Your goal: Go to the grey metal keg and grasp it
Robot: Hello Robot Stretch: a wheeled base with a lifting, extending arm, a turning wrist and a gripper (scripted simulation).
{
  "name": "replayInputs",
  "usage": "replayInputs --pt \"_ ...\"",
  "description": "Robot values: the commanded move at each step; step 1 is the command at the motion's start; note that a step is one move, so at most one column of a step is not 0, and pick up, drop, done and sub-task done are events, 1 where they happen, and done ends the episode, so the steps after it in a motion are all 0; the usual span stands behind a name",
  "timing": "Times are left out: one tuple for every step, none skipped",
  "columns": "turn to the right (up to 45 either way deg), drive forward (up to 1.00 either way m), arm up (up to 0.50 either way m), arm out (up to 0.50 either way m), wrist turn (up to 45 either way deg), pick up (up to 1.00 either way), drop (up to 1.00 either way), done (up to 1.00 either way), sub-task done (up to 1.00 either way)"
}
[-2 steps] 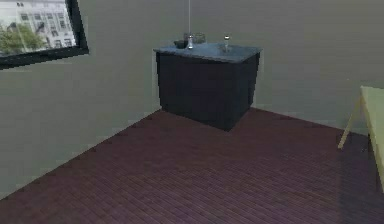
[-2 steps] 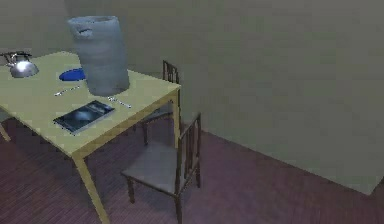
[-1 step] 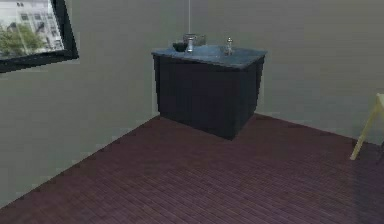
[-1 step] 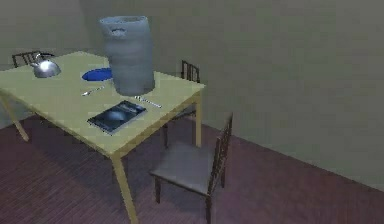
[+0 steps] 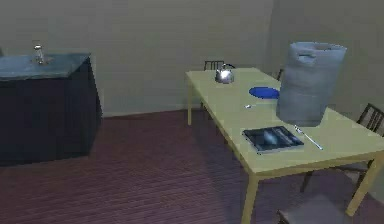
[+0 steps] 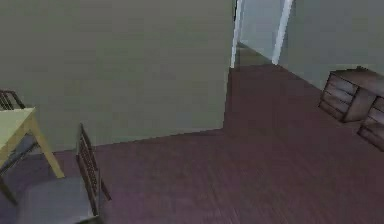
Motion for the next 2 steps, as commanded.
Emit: replayInputs --pt "42.0 0.00 0.00 0.00 0.0 0.00 0.00 0.00 0.00" --pt "0.0 0.20 0.00 0.00 0.0 0.00 0.00 0.00 0.00"
